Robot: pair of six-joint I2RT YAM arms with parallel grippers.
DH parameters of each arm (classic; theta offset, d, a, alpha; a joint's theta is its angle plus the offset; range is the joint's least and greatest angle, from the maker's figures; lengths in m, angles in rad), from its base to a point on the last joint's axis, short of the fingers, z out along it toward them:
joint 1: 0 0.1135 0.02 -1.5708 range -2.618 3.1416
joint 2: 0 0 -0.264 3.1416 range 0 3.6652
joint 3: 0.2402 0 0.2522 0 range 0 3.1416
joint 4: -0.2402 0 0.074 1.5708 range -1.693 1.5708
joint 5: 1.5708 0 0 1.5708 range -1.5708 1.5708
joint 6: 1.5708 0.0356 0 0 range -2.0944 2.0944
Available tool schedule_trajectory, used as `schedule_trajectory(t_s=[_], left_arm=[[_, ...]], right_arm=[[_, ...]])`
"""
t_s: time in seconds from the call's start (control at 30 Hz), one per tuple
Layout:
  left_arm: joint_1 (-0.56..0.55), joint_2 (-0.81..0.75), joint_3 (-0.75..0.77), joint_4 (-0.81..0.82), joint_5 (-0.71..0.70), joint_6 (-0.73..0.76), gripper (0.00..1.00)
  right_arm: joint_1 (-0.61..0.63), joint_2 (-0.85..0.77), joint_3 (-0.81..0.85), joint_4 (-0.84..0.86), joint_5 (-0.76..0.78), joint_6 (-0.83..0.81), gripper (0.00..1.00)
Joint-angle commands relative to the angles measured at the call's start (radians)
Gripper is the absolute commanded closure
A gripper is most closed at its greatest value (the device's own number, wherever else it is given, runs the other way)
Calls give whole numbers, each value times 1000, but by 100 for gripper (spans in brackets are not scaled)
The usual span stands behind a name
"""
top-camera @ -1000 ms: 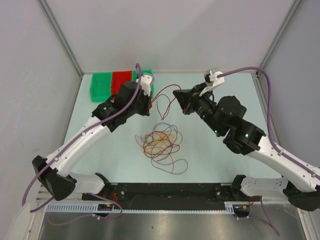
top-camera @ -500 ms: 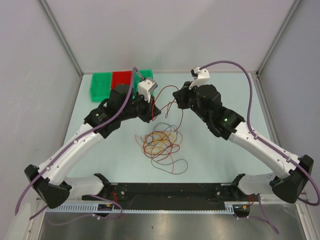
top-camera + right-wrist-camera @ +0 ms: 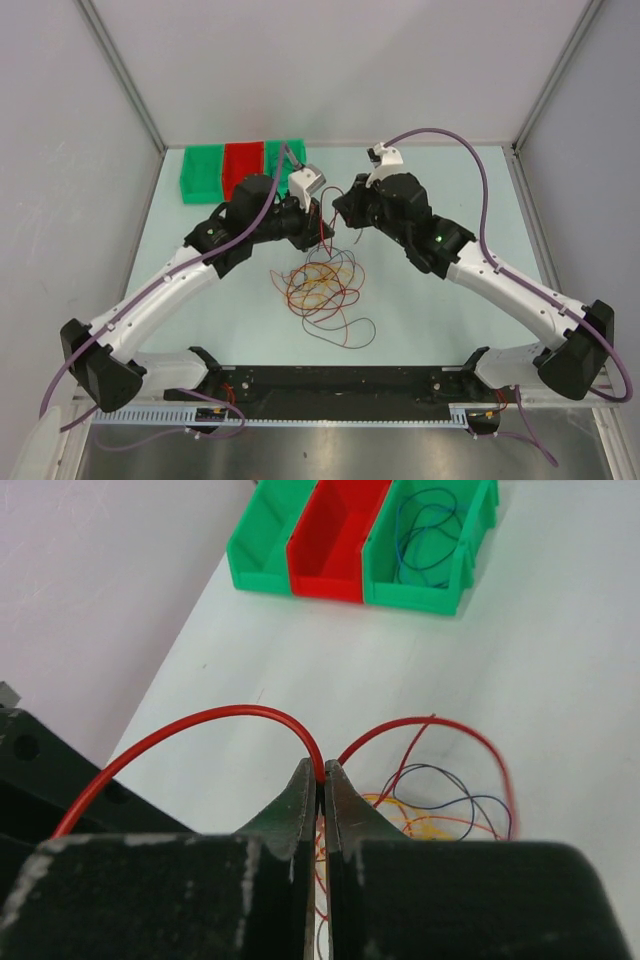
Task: Untangle the cables
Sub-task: Untie the cable.
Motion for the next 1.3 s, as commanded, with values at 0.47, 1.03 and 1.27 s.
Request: schedule_trajectory(t_s=[0.47, 1.03, 1.27], left_arm=[[2, -123, -85, 114, -146, 79, 77], [0, -154, -138, 114, -117, 85, 64], [0, -201, -135, 99, -270, 79, 39]], right_arm=[[-41, -12, -4, 76, -272, 163, 100], [-52, -2, -4, 90, -318, 201, 100], [-98, -35, -9, 42, -306, 180, 100]])
